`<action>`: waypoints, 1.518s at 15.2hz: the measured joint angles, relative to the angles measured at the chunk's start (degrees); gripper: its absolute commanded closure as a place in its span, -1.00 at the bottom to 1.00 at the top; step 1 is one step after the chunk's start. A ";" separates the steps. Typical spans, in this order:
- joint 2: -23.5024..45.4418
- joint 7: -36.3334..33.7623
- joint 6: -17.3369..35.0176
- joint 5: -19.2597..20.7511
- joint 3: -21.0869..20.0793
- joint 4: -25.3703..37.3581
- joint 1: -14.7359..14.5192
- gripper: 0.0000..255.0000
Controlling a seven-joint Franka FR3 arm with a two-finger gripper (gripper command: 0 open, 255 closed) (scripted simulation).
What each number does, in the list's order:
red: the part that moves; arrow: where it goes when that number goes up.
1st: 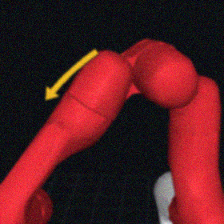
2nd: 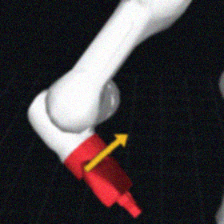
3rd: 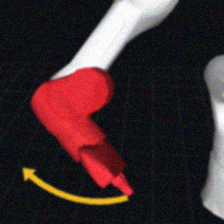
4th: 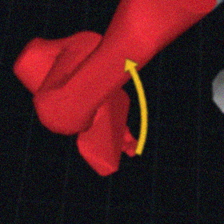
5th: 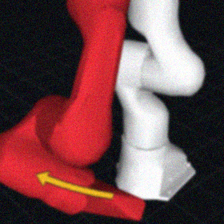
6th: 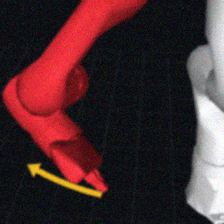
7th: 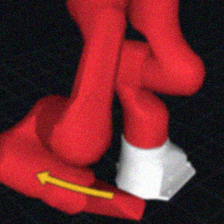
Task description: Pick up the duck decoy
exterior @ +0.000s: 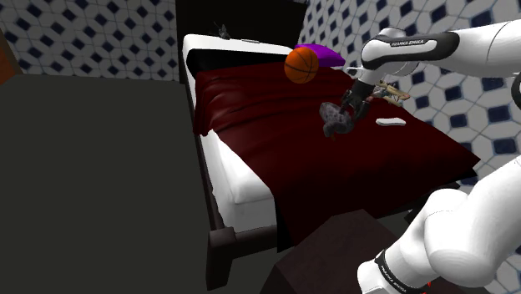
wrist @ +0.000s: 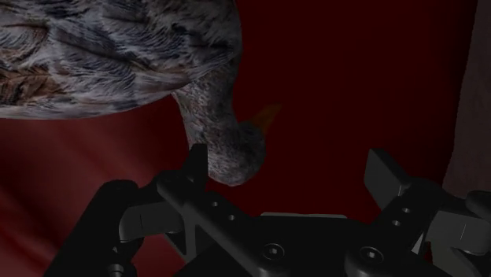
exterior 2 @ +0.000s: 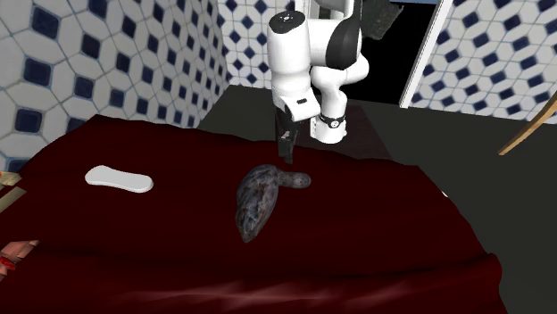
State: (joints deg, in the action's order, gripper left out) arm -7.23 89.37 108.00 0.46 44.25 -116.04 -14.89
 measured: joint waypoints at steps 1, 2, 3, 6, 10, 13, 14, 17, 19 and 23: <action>3.58 4.21 -0.22 -2.40 1.20 2.30 -0.34 -1.00; 6.90 8.40 -0.50 -4.71 2.01 4.24 -0.27 -1.00; 10.45 12.49 -0.81 -7.16 2.47 6.37 0.12 -1.00; 15.31 18.10 -0.58 -10.61 2.55 8.71 1.55 -1.00; 16.94 19.62 2.12 -12.00 2.27 6.97 1.98 -1.00; 17.51 20.10 3.55 -12.54 2.14 5.89 2.10 1.00; 17.57 20.14 3.69 -12.59 2.12 5.81 2.11 1.00; 17.61 20.21 3.77 -12.69 2.07 5.77 2.10 1.00; 17.63 20.24 3.77 -12.72 2.06 5.78 2.10 1.00; 17.64 20.24 3.76 -12.73 2.05 5.79 2.11 1.00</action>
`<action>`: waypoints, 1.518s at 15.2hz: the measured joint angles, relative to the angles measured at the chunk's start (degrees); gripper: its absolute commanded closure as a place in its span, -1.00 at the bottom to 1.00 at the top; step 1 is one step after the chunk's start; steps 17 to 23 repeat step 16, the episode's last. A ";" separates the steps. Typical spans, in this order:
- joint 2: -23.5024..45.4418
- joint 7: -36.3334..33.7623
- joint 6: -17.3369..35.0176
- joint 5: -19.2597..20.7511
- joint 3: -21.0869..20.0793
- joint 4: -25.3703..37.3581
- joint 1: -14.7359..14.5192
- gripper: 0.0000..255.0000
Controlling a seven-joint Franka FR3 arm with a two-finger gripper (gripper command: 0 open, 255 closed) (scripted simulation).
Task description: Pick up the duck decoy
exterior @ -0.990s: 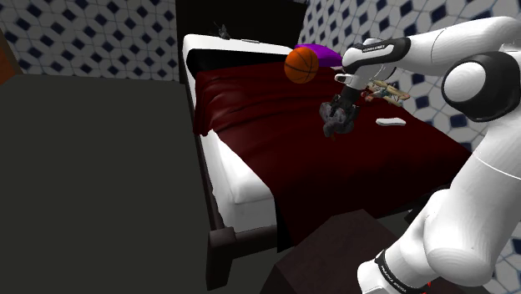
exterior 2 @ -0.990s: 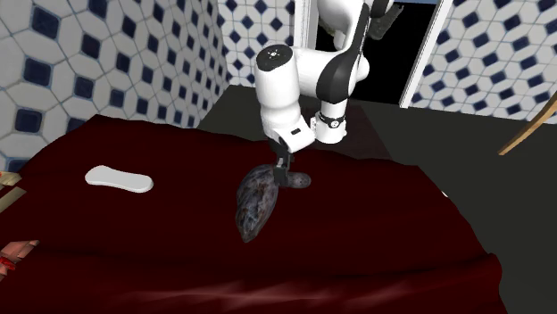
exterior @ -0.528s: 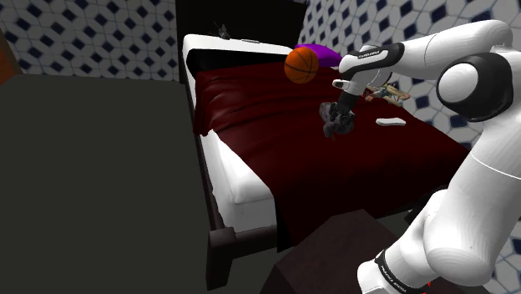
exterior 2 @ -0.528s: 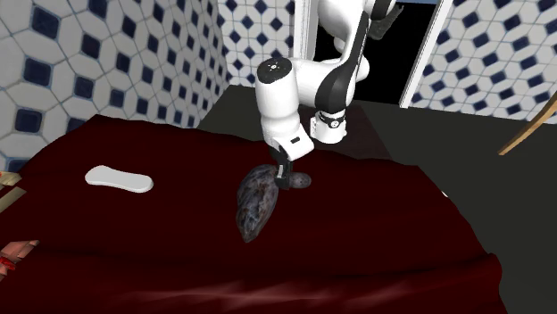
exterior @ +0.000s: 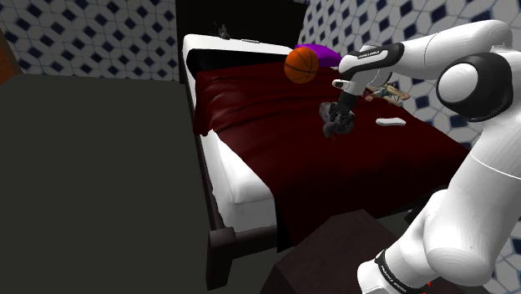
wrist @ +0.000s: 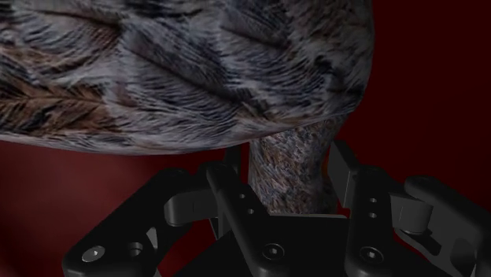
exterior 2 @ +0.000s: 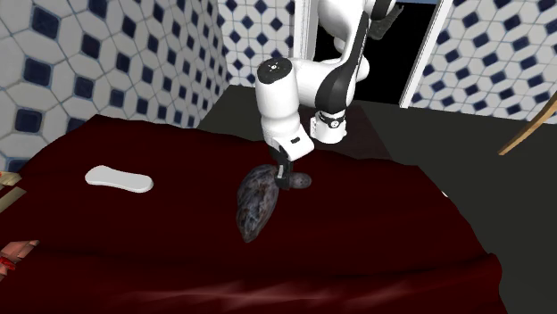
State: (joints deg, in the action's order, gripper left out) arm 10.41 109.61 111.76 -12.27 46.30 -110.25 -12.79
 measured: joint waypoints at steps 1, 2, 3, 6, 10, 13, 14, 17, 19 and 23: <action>-0.18 -0.16 -0.29 0.20 0.06 0.14 -0.04 1.00; -0.23 -0.27 -0.84 0.32 0.11 0.67 -0.01 1.00; -0.49 -0.51 -1.43 0.57 0.17 1.11 -0.09 1.00; -1.30 -1.10 -3.38 1.32 0.36 2.59 -0.24 1.00; -2.17 -1.86 -6.32 2.13 0.51 4.90 -0.41 1.00; -3.17 -2.37 -8.16 2.96 0.67 6.09 -0.57 1.00; -2.81 -2.17 -9.00 2.74 0.73 7.15 -0.35 1.00; -3.44 -2.73 -10.13 3.22 0.70 7.91 -0.61 1.00; -3.44 -2.73 -10.13 3.22 0.70 7.91 -0.61 1.00; -3.44 -2.73 -10.13 3.22 0.70 7.91 -0.61 1.00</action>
